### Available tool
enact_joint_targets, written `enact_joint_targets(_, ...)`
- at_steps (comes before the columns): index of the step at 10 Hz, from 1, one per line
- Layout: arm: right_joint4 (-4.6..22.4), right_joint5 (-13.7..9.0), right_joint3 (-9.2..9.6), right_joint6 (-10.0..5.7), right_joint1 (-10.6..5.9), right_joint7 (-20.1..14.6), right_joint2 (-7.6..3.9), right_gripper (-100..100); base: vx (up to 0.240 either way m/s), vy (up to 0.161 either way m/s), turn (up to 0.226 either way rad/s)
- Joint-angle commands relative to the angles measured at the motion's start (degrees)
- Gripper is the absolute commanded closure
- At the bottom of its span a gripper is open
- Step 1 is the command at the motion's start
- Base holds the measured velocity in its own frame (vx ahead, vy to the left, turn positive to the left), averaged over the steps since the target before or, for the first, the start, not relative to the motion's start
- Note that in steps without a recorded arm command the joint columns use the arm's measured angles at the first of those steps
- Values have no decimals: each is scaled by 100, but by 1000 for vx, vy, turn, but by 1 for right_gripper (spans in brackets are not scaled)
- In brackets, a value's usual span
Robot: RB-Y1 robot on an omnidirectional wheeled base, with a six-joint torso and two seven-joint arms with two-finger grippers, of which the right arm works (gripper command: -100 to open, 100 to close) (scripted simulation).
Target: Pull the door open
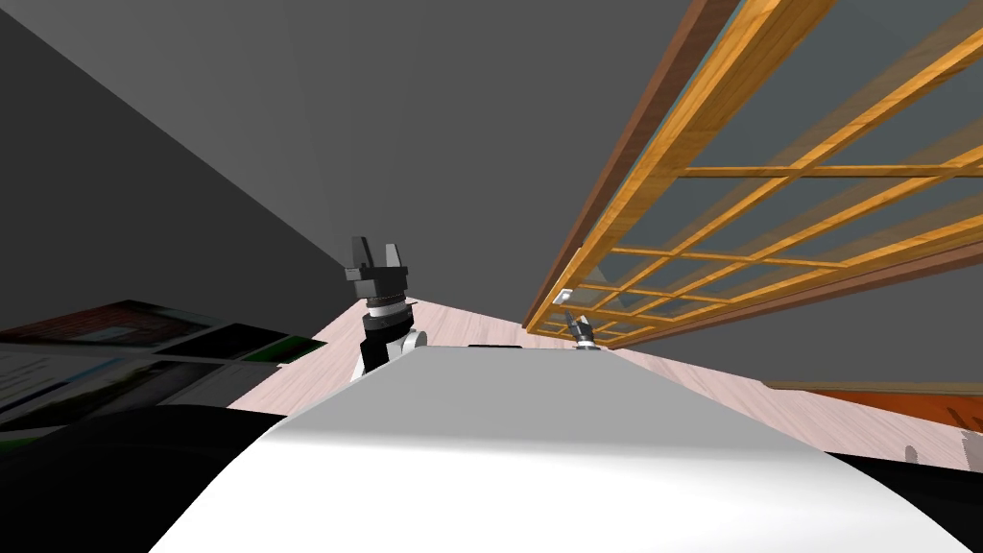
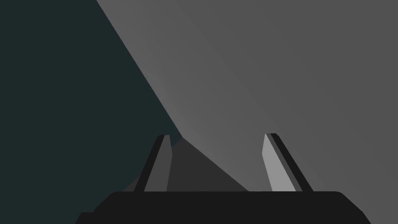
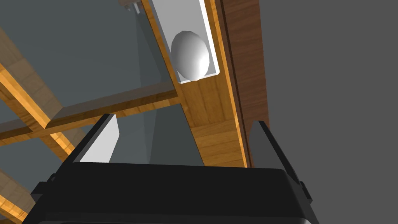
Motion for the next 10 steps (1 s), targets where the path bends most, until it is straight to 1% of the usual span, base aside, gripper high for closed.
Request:
enact_joint_targets(1, 10, 64, -38, 0, 0, 286, 0, -100, -21, 14, -11)
enact_joint_targets(2, 18, 115, -68, -1, -1, 441, -1, -100, -28, 18, -17)
enact_joint_targets(3, 18, 115, -68, -1, -1, 522, -1, -100, -22, 14, -8)
enact_joint_targets(5, 34, 206, -122, -3, -2, 882, -1, -100, -27, 14, -12)
enact_joint_targets(6, 34, 206, -122, -3, -2, 923, -1, -100, -20, 13, -7)
enact_joint_targets(8, 46, 280, -166, -4, -3, 1257, -1, -100, -19, 12, -10)
enact_joint_targets(10, 55, 332, -197, -4, -3, 1506, -1, -100, -22, 15, -8)
